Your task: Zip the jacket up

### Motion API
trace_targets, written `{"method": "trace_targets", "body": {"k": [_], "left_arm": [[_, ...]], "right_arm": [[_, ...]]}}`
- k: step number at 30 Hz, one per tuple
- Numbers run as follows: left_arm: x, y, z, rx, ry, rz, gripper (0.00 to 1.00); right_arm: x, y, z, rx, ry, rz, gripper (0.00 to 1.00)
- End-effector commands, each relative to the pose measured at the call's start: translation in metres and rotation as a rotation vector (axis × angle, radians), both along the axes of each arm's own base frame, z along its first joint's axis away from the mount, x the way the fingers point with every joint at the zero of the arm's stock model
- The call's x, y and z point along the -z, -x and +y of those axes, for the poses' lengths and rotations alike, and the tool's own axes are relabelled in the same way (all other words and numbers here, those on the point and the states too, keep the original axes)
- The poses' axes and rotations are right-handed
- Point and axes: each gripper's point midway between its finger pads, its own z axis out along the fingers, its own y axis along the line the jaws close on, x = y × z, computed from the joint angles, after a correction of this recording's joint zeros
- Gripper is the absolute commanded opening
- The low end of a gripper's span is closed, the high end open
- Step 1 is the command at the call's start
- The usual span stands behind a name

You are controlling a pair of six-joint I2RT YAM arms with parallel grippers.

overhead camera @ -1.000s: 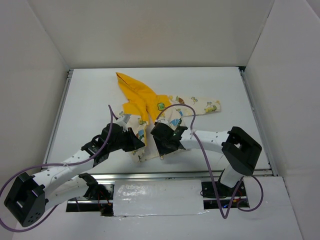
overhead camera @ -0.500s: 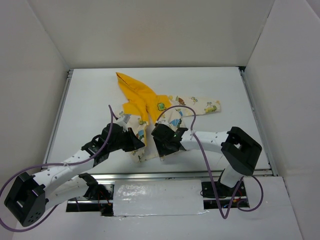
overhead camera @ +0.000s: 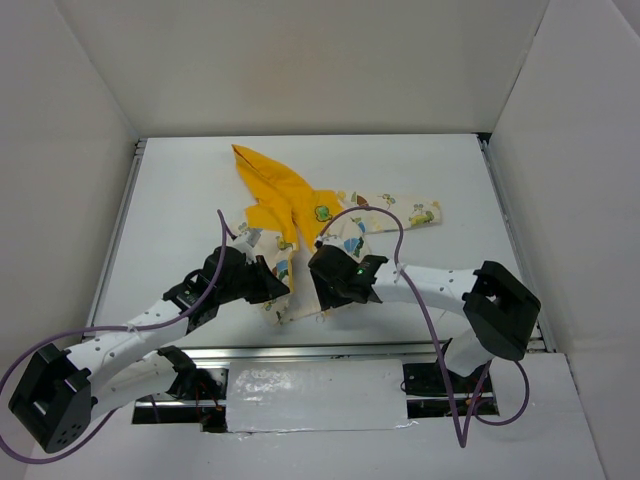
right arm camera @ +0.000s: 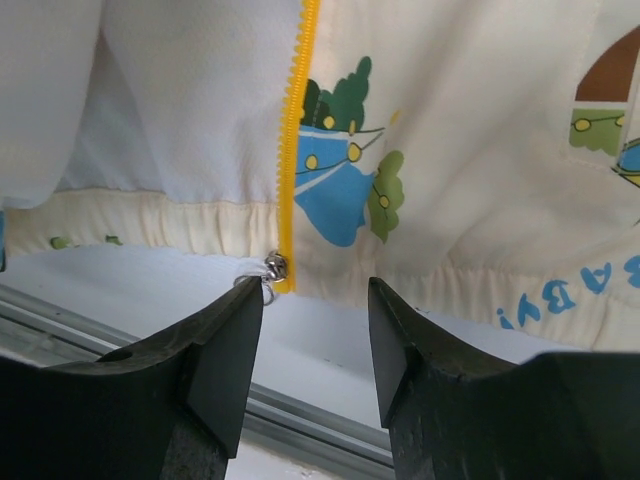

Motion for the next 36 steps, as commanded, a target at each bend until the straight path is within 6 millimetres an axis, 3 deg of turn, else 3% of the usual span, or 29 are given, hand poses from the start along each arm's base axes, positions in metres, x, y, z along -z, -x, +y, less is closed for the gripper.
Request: {"method": "trace_targets", "body": {"k": [1, 10, 36], "left_arm": [[-0.005, -0.001, -0.001, 0.007, 0.016, -0.020, 0.00], [-0.003, -0.001, -0.001, 0.008, 0.021, -0.018, 0.00], [0.003, 0.001, 0.000, 0.015, 0.013, -0.010, 0.00]], "right_arm": [[0.003, -0.003, -0.013, 0.038, 0.037, -0.019, 0.53], [0.012, 0.003, -0.011, 0.020, 0.025, 0.008, 0.49], [0.013, -0.008, 0.004, 0.032, 0.039, 0.005, 0.48]]}}
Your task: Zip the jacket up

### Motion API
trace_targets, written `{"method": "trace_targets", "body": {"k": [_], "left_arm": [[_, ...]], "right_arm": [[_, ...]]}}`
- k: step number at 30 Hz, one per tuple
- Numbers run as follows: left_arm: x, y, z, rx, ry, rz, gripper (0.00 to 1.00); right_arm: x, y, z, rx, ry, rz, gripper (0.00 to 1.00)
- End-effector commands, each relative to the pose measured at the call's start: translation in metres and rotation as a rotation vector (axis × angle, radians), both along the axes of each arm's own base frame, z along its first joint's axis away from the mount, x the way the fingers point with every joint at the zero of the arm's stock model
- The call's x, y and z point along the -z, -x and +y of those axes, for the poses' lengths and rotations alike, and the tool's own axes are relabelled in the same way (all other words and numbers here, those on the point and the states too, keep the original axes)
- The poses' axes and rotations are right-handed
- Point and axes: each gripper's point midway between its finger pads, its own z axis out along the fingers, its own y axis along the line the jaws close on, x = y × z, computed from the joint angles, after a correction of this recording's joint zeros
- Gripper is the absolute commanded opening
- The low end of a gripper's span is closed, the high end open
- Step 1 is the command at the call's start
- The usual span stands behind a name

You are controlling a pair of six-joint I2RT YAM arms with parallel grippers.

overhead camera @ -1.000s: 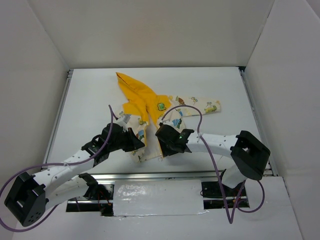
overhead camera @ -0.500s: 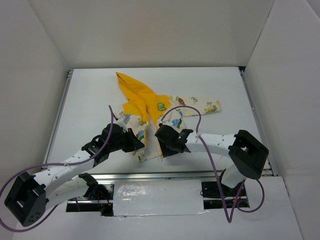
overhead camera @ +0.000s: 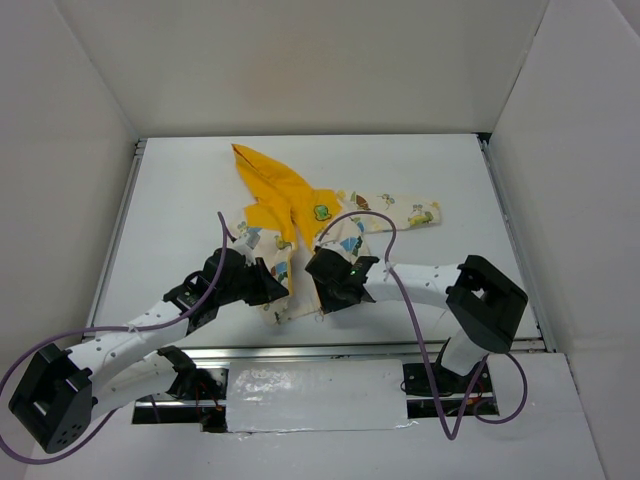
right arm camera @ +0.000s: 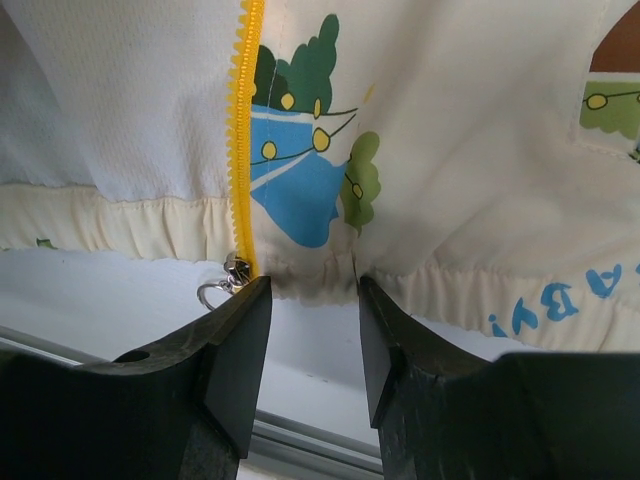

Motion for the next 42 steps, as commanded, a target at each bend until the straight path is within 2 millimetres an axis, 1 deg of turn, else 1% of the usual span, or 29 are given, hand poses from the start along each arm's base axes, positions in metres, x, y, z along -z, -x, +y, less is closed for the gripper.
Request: {"method": "trace_targets", "body": {"k": [1, 11, 17, 18, 20, 21, 23, 24, 25, 28, 29, 30, 32, 33, 34, 35, 36, 37, 38, 39, 40, 41, 42], "left_arm": [[-0.004, -0.001, -0.003, 0.016, 0.017, -0.020, 0.00], [-0.003, -0.001, -0.003, 0.018, 0.019, -0.019, 0.00], [-0.003, 0.000, -0.003, 0.020, 0.018, -0.018, 0.00], [-0.003, 0.000, -0.002, 0.019, 0.017, -0.019, 0.00], [-0.003, 0.000, -0.002, 0.017, 0.016, -0.021, 0.00], [-0.003, 0.000, -0.001, 0.014, 0.014, -0.021, 0.00], [-0.002, 0.000, -0.001, 0.014, 0.013, -0.020, 0.00], [-0.002, 0.000, -0.001, 0.014, 0.013, -0.020, 0.00], [-0.001, -0.001, 0.000, 0.011, 0.012, -0.017, 0.00], [-0.001, -0.001, -0.001, 0.012, 0.010, -0.016, 0.00], [-0.001, -0.001, -0.001, 0.010, 0.009, -0.015, 0.00], [-0.001, -0.001, -0.001, 0.009, 0.009, -0.015, 0.00], [0.000, -0.002, 0.000, 0.004, 0.003, -0.016, 0.00], [-0.001, -0.003, 0.001, 0.001, 0.003, -0.018, 0.00], [0.001, -0.003, 0.001, -0.002, 0.000, -0.014, 0.00], [0.001, -0.003, 0.002, -0.006, -0.002, -0.015, 0.00], [0.001, -0.004, 0.002, -0.010, -0.002, -0.014, 0.00], [0.001, -0.004, 0.002, -0.010, -0.002, -0.014, 0.00], [0.000, -0.004, 0.003, -0.014, 0.003, -0.014, 0.00], [-0.001, -0.005, 0.003, -0.016, 0.008, -0.019, 0.00], [-0.002, -0.005, 0.002, -0.017, 0.014, -0.021, 0.00], [-0.002, -0.005, 0.002, -0.016, 0.022, -0.024, 0.00], [-0.008, -0.007, 0.000, -0.014, 0.041, -0.042, 0.00]], "right_arm": [[-0.013, -0.012, 0.014, 0.022, -0.036, -0.043, 0.48], [-0.009, -0.015, 0.015, 0.051, 0.004, -0.056, 0.48], [0.011, -0.015, 0.011, 0.072, 0.064, -0.033, 0.46], [0.017, -0.013, 0.011, 0.073, 0.075, -0.019, 0.41], [0.022, -0.011, 0.010, 0.076, 0.083, -0.011, 0.37], [0.024, -0.010, 0.009, 0.078, 0.088, -0.008, 0.30], [0.023, -0.009, 0.008, 0.081, 0.085, -0.009, 0.25], [0.022, -0.009, 0.009, 0.079, 0.082, -0.010, 0.18], [0.018, -0.009, 0.010, 0.077, 0.068, -0.014, 0.11], [0.006, -0.011, 0.015, 0.075, 0.035, -0.026, 0.00], [0.000, -0.012, 0.017, 0.073, 0.020, -0.034, 0.00], [-0.012, -0.013, 0.023, 0.065, -0.024, -0.044, 0.00], [-0.027, -0.012, 0.030, 0.055, -0.087, -0.057, 0.00], [-0.050, -0.016, 0.040, 0.046, -0.176, -0.099, 0.00], [-0.056, -0.012, 0.042, 0.033, -0.221, -0.098, 0.00], [-0.067, -0.013, 0.044, 0.035, -0.264, -0.111, 0.00], [-0.092, -0.018, 0.049, 0.041, -0.354, -0.156, 0.00], [-0.094, -0.014, 0.049, 0.032, -0.388, -0.157, 0.00], [-0.102, -0.013, 0.050, 0.025, -0.435, -0.174, 0.00], [-0.129, -0.016, 0.058, 0.017, -0.549, -0.229, 0.00], [-0.123, -0.010, 0.055, 0.011, -0.568, -0.217, 0.00], [-0.131, -0.013, 0.056, 0.010, -0.607, -0.238, 0.00], [-0.126, -0.011, 0.055, 0.003, -0.603, -0.233, 0.00]]}}
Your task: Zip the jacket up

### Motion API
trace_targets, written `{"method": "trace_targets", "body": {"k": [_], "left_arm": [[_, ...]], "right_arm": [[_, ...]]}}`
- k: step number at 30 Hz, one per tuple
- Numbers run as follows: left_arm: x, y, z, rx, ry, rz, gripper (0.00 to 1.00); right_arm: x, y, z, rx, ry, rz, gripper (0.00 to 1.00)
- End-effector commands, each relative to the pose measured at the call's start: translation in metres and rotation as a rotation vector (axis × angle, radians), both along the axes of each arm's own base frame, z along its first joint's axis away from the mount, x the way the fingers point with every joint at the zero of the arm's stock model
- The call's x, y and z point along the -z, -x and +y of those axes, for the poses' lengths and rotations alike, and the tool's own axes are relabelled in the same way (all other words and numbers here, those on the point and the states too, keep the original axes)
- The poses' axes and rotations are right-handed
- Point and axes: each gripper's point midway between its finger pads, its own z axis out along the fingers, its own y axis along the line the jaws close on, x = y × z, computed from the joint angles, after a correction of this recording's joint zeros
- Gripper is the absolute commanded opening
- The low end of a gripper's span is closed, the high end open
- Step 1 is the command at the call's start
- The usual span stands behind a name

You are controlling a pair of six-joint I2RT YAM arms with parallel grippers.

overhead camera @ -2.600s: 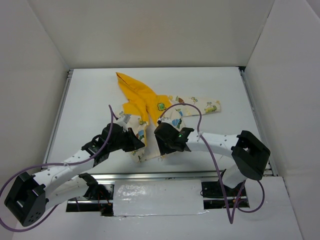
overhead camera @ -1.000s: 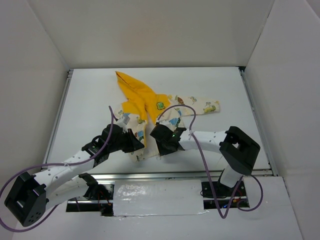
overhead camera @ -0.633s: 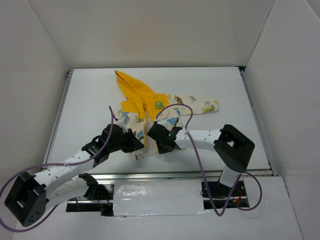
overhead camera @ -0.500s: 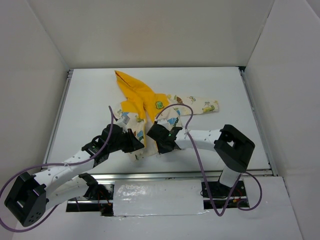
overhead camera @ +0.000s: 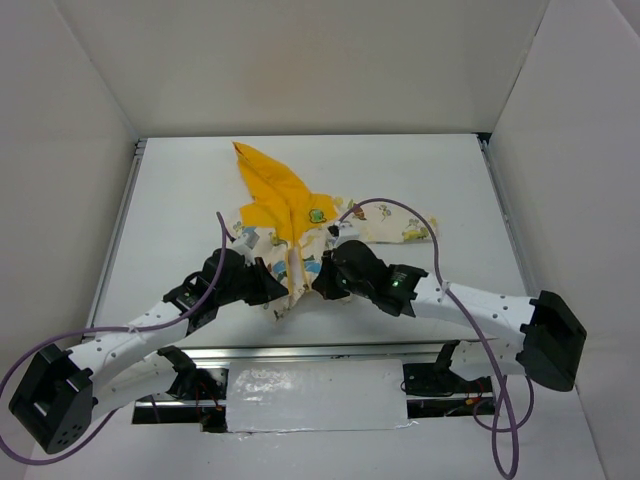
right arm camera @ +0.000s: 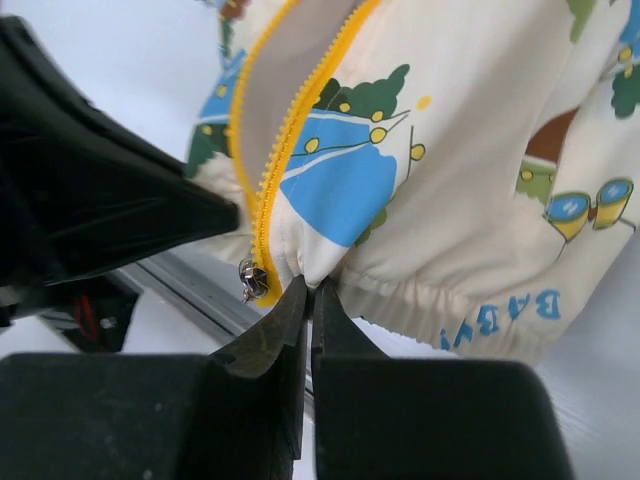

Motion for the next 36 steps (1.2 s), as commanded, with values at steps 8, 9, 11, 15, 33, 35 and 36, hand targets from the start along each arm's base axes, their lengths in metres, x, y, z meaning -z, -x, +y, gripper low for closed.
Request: {"method": "trace_targets", "body": {"k": [8, 9, 11, 15, 33, 35, 36], "left_arm": [[-0.020, -0.017, 0.004, -0.065, 0.029, -0.079, 0.00], [-0.018, -0.017, 0.005, -0.070, 0.019, -0.071, 0.00], [-0.012, -0.016, 0.009, -0.090, 0.000, -0.055, 0.00], [-0.005, -0.015, 0.015, -0.120, -0.010, -0.043, 0.00], [0.027, -0.005, 0.021, -0.094, -0.089, 0.029, 0.00], [0.022, -0.009, 0.017, -0.090, -0.069, 0.013, 0.00], [0.023, -0.008, 0.017, -0.086, -0.069, 0.014, 0.00]], "right_arm": [[0.041, -0.018, -0.023, 0.052, 0.329, 0.054, 0.00], [0.042, -0.019, -0.023, 0.053, 0.347, 0.057, 0.00], [0.041, -0.015, -0.019, 0.030, 0.300, 0.051, 0.07], [0.048, 0.002, -0.017, -0.014, 0.228, 0.096, 0.16], [0.045, 0.014, -0.002, -0.088, 0.241, 0.084, 0.59], [0.050, 0.010, 0.002, -0.073, 0.284, 0.077, 0.55], [0.051, 0.008, 0.002, -0.065, 0.301, 0.072, 0.54]]}}
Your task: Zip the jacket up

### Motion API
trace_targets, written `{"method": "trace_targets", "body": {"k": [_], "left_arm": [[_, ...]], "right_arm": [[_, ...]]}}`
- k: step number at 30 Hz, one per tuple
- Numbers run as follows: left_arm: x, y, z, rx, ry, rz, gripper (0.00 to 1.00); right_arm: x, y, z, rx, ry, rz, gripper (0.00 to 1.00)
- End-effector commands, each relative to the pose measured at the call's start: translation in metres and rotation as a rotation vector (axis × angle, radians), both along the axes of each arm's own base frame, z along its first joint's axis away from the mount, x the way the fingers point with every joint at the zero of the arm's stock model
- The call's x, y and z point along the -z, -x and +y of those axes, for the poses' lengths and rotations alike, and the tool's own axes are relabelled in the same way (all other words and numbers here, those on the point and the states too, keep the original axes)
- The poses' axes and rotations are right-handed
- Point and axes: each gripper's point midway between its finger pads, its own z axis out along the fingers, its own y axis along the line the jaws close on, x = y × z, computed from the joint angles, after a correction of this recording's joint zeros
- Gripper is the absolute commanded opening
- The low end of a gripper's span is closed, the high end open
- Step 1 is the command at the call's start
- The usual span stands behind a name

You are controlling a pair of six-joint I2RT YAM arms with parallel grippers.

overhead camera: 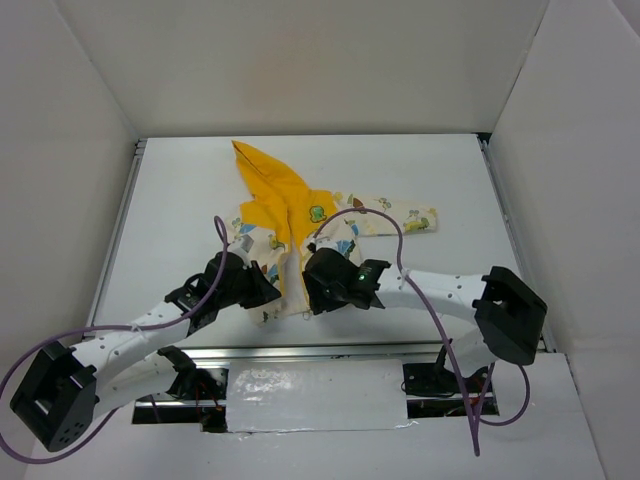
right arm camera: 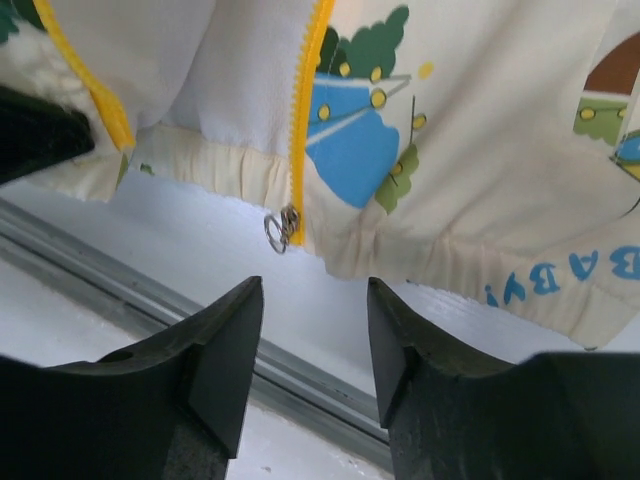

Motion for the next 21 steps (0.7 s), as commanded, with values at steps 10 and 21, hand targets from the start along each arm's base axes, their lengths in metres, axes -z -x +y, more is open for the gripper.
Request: {"method": "trace_targets", "body": {"k": [10, 21], "left_arm": [[-0.004, -0.002, 0.000, 0.014, 0.008, -0.041, 0.00], [-0.003, -0.002, -0.002, 0.024, 0.011, -0.039, 0.00]], "right_arm": [[0.007, -0.024, 0.022, 0.037, 0.116, -0.058, 0.48], [0.024, -0.021, 0.014, 0.066, 0.197, -0.049, 0.38]]}}
